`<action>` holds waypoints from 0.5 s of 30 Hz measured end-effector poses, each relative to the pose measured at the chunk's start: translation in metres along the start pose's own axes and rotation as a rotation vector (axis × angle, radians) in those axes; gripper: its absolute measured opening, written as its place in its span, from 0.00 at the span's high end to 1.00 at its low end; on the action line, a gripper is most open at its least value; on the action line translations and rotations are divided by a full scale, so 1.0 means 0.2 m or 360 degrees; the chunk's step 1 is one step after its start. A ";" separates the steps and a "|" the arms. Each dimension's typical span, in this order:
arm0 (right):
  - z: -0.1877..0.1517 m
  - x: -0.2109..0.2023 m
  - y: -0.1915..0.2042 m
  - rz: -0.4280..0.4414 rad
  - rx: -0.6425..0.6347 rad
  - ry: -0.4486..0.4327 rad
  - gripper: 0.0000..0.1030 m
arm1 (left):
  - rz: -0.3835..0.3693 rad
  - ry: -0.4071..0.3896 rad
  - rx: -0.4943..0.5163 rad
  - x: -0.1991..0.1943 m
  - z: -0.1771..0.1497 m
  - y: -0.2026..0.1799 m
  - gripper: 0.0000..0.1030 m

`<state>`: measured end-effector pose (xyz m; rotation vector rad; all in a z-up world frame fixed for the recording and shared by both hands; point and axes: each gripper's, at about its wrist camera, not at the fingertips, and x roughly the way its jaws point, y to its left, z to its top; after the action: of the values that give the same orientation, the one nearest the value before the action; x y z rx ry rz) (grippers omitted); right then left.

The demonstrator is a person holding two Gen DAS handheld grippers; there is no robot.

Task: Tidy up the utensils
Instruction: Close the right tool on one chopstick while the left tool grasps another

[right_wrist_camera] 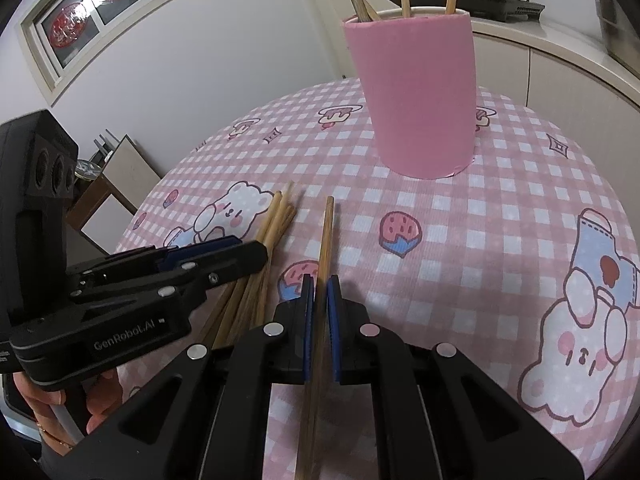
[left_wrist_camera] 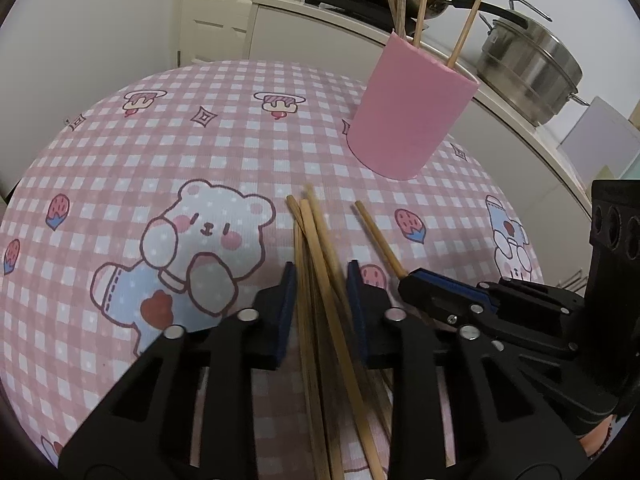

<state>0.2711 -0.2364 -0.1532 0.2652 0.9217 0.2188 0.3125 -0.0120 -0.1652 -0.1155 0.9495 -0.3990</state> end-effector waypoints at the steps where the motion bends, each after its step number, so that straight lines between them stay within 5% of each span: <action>1: 0.00 0.01 0.00 0.0000 -0.0003 0.0005 0.94 | -0.0008 0.0004 0.0002 0.00 0.00 -0.01 0.81; 6: 0.02 0.03 0.02 -0.0044 -0.0059 0.0047 0.94 | -0.0061 -0.0009 -0.0026 -0.03 0.01 0.02 0.81; 15: 0.03 0.06 0.03 -0.0048 -0.0069 0.0070 0.94 | 0.0052 0.0067 0.0009 0.05 0.00 0.03 0.81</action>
<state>0.2836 -0.2274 -0.1568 0.2067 0.9627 0.2173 0.3194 -0.0108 -0.1737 -0.0865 0.9907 -0.3752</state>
